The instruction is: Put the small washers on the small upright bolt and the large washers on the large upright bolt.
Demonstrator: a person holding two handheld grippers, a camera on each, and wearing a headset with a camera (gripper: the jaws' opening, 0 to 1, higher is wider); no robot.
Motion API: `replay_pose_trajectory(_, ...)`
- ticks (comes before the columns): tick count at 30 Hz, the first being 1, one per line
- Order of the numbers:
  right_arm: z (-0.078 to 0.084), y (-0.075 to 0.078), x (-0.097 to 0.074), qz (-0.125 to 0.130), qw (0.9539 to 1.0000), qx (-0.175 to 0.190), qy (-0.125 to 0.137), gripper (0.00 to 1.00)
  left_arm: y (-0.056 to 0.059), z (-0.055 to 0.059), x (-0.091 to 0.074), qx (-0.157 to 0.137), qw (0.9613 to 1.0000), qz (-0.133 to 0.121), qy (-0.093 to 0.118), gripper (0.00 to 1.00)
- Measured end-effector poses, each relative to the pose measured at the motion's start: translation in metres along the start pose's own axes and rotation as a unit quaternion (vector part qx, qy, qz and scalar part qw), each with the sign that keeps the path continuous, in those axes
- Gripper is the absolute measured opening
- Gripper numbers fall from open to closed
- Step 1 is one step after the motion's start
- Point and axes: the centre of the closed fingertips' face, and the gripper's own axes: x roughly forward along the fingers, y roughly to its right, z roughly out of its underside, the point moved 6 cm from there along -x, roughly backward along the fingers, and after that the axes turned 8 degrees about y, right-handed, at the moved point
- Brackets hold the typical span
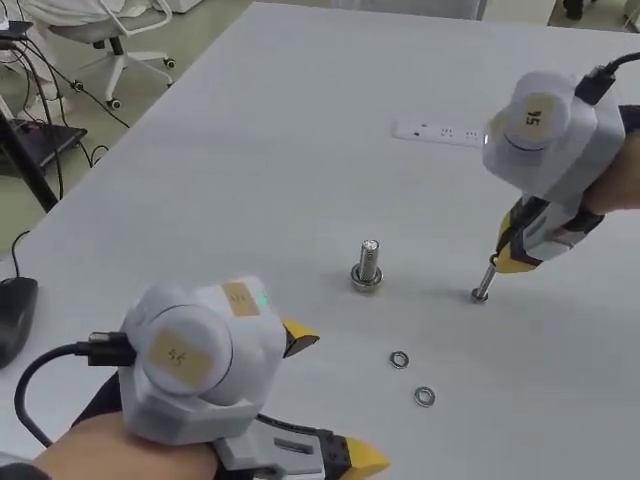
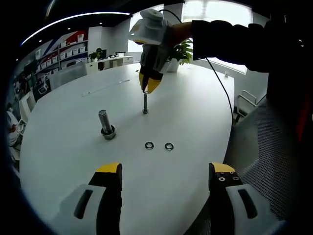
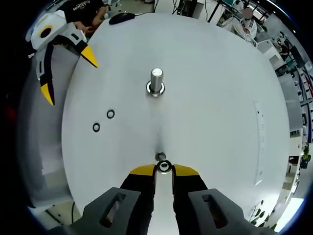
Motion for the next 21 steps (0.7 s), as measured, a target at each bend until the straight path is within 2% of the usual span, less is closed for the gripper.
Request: replay_pose_trajectory(21, 0.0016, 0.0023, 0.0061, -0.004, 1.0, 0.004, 0.0, 0.14, -0.0007, 0.0008, -0.0011, -0.001, 1.0, -0.002, -0.003, 0.71)
